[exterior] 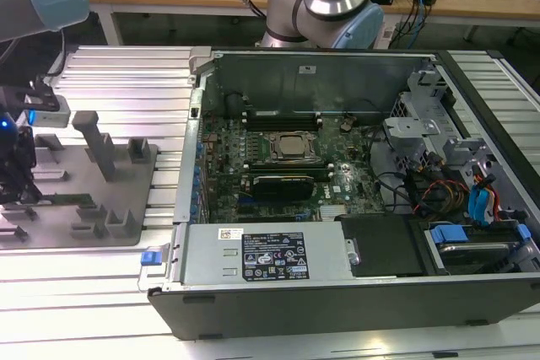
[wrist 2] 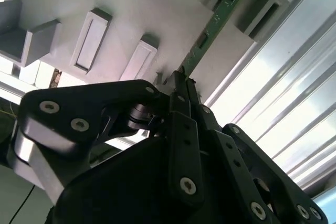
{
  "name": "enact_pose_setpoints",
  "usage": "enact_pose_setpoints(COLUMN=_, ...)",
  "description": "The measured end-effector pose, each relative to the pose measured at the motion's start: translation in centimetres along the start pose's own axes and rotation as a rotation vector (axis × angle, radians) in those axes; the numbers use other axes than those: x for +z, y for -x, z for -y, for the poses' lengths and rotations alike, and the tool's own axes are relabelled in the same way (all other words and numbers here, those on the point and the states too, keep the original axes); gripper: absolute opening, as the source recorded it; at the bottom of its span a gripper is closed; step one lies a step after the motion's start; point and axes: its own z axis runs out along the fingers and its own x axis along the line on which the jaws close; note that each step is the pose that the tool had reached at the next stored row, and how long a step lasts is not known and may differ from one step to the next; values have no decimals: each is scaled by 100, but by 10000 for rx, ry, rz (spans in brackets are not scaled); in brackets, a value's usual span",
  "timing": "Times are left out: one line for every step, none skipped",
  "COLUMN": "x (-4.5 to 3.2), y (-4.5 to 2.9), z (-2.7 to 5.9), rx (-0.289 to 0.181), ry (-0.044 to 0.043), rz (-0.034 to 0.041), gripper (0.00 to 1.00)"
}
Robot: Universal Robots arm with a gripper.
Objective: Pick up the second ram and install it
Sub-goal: 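Pick up the second ram and move it above second insertion slot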
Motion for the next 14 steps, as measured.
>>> enact_pose_setpoints(x=-40, y=1, z=-1, rx=0, ry=-1, rz=1, gripper=10)
enact_pose_setpoints(x=-111, y=2, z=-4, rx=6, ry=-2, rz=1, gripper=10)
enact_pose_setpoints(x=-153, y=3, z=-6, rx=11, ry=-5, rz=1, gripper=10)
enact_pose_setpoints(x=-183, y=4, z=-7, rx=14, ry=-5, rz=1, gripper=10)
enact_pose_setpoints(x=-206, y=4, z=-8, rx=18, ry=-6, rz=1, gripper=10)
enact_pose_setpoints(x=-247, y=5, z=-9, rx=24, ry=-11, rz=1, gripper=10)
enact_pose_setpoints(x=-273, y=6, z=-10, rx=25, ry=-13, rz=1, gripper=10)
enact_pose_setpoints(x=-317, y=7, z=-11, rx=26, ry=-18, rz=1, gripper=10)
enact_pose_setpoints(x=-363, y=8, z=-13, rx=26, ry=-21, rz=1, gripper=10)
enact_pose_setpoints(x=-385, y=8, z=-14, rx=26, ry=-22, rz=1, gripper=10)
enact_pose_setpoints(x=-405, y=9, z=-15, rx=26, ry=-21, rz=1, gripper=10)
enact_pose_setpoints(x=-434, y=10, z=-16, rx=26, ry=-22, rz=1, gripper=10)
enact_pose_setpoints(x=-451, y=10, z=-16, rx=26, ry=-22, rz=1, gripper=10)
enact_pose_setpoints(x=-469, y=10, z=-17, rx=26, ry=-22, rz=1, gripper=10)
